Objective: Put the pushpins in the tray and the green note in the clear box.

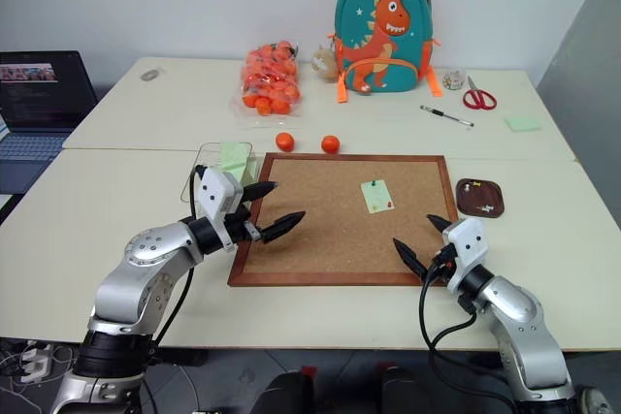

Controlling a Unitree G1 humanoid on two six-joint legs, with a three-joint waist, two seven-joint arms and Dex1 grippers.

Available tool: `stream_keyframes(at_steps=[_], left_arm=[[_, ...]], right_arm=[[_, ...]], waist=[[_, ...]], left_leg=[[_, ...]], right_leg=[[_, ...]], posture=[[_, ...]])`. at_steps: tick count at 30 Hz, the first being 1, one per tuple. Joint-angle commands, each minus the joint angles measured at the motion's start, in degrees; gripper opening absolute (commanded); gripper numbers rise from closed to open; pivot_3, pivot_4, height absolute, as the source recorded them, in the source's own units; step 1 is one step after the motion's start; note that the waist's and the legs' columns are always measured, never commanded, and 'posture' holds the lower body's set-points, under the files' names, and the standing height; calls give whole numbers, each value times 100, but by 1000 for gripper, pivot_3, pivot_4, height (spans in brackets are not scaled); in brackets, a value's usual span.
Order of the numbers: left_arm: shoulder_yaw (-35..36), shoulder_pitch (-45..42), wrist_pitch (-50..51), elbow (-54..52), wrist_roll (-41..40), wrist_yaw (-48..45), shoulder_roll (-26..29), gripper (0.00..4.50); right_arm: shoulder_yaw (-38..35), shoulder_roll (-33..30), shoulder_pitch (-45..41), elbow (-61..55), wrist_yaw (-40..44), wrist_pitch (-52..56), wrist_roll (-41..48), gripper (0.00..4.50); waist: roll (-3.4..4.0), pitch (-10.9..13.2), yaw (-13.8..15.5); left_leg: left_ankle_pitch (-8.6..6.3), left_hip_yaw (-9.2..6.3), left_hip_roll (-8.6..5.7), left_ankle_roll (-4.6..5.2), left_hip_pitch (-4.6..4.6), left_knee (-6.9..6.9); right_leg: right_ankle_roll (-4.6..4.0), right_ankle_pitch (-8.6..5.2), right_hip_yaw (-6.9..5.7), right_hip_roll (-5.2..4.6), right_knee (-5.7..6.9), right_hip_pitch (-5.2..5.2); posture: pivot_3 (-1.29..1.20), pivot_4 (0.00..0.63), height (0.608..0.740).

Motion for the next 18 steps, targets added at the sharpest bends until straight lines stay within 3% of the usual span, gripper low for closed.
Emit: stream_keyframes(at_steps=[1,5,8,10,18], left_arm=[[-261,-257,-181,186,256,-23,-51,4462],[-521,-469,-379,521,474,-114,-132,4462],[-618,-662,-605,802,652,-54,-243,4021],[-684,-817,-664,1031,734,-48,-321,3404],[-857,-1172,-1000,1832,904,-317,-575,1907]], right_arm=[[-65,36,-136,-283,-97,139,123,4500],[-65,79,-226,-378,-157,335,198,4500],[-53,75,-279,-458,-180,453,223,4500],[-55,45,-326,-546,-141,565,297,4500],[-92,-88,-619,-640,-330,1196,348,4500]], waist=[[0,0,0],[0,0,-3],[0,0,-2],[0,0,2],[0,0,-2]], left_leg=[[0,0,-1,0,-1,0],[0,-1,-2,0,0,0],[0,0,-2,0,0,0],[0,0,-2,0,0,0],[0,1,-7,0,-3,2]], right_leg=[[0,0,0,0,0,0],[0,0,-1,2,0,-2],[0,0,-1,2,1,-2],[0,0,0,2,1,-2],[0,0,0,1,1,-3]], posture=[[0,150,740],[0,150,740],[0,150,740],[0,150,740],[0,150,740]])
